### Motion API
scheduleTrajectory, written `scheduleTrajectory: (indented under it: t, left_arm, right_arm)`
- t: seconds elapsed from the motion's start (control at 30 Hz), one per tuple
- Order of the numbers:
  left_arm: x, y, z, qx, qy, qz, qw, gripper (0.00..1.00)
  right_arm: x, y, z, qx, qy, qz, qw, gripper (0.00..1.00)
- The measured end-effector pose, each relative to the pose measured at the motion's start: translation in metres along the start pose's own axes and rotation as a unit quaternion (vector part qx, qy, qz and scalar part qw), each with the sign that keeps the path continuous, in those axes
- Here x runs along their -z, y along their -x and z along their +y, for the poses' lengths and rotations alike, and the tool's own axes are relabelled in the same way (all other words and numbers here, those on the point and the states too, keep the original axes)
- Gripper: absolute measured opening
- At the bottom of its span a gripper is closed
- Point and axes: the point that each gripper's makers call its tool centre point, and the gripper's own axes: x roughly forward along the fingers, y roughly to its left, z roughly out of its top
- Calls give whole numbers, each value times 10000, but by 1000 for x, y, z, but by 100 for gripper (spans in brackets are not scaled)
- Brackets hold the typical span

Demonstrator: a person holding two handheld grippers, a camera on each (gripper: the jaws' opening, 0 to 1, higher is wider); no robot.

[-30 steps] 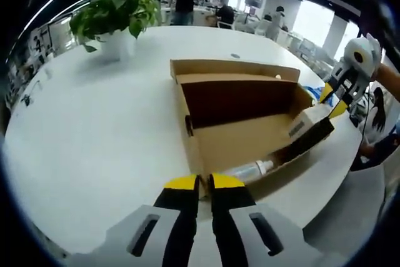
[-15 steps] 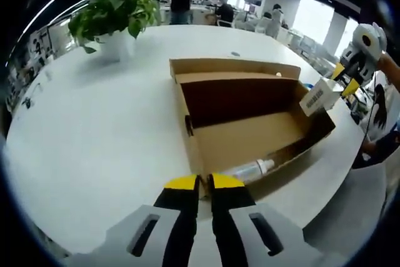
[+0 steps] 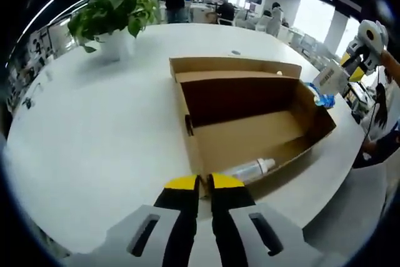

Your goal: Operate the shoe box by opening the lid, removing the specified soft item, and placing it in the target area until the item is outside and the box remains undamaged.

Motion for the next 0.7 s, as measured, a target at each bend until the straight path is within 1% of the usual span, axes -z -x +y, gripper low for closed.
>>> scheduleTrajectory:
  t: [0.2,0.43,0.7]
  left_arm:
    - [0,0,0,-10,11,23,10000,3]
    - [0,1,-1,-9,22,59,10000,3]
    - [0,1,-1,-24,40,80,10000,3]
  right_arm:
    - [11,17,-9,104,71,64,9999,14]
    - [26,36,-21,198,-3,133,9997,14]
    - [44,49,-32,228,33,299,9993,14]
